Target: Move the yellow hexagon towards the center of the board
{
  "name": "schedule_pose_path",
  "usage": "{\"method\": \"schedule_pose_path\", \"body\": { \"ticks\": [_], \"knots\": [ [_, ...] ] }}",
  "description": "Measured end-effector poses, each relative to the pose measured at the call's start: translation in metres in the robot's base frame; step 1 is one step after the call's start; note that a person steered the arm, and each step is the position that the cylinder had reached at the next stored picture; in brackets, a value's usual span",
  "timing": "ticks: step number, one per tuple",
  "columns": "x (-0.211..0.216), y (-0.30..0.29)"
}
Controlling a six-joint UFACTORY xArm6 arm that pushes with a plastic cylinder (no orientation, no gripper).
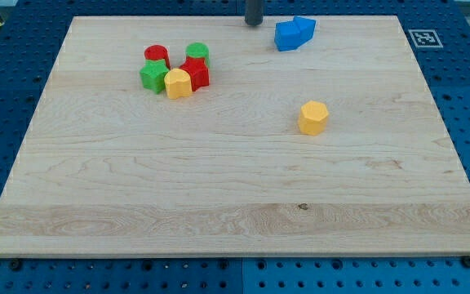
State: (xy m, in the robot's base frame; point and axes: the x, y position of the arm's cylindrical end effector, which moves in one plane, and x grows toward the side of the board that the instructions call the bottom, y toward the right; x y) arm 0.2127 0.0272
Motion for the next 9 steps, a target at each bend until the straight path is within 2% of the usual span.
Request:
{"method": "schedule_pose_path", "body": {
  "ticks": [1,2,3,5,6,8,9],
  "knots": [
    [0.031,0.012],
    [0.055,0.063],
    [0.1,0.11],
    [0.208,0.141],
    [0.242,0.141],
    [0.25,0.112],
    [0.233,0.084]
  ]
}}
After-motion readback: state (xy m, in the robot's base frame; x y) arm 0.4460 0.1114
